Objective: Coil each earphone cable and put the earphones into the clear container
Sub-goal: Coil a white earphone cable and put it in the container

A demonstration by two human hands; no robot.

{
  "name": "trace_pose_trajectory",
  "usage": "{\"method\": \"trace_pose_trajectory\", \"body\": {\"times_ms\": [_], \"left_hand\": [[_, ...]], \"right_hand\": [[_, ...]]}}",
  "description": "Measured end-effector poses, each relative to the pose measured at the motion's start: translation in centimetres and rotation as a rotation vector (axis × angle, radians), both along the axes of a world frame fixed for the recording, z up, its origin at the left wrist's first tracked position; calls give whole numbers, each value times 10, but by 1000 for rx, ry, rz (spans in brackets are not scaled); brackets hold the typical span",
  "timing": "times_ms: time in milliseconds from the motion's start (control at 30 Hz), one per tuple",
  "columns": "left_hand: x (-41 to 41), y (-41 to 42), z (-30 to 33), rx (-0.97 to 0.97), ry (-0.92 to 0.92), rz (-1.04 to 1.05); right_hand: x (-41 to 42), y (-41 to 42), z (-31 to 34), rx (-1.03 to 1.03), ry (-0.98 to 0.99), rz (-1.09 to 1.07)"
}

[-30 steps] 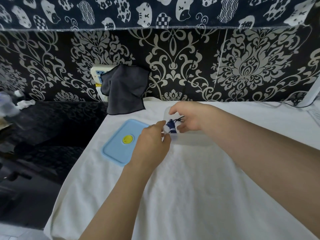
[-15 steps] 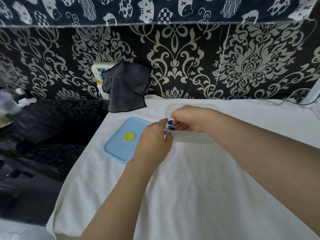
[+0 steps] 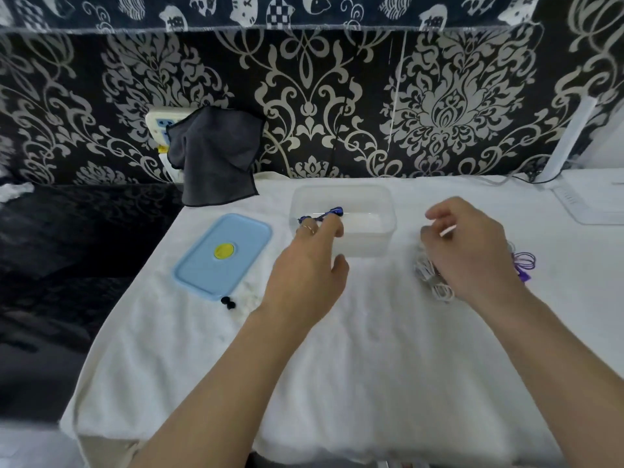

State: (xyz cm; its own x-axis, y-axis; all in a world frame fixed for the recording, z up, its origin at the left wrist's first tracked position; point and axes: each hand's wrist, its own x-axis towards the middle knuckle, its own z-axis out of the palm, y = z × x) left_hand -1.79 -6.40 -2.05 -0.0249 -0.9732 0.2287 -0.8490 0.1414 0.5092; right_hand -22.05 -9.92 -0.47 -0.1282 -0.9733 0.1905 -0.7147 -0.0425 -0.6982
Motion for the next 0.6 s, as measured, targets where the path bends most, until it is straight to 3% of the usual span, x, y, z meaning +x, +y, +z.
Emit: {"method": "trace_pose_trajectory", "body": {"times_ms": [133,367,600], "left_hand": [[-26,12,-14,192,-90,-130],[-50,29,-23,415,-117,-204],[-37,32,-18,431,-77,-148]], "right_hand": [[-27,16,-30,162,292,145],[-17,30,-51,162,694,227],[-17,34,-48,138,486,157]]}}
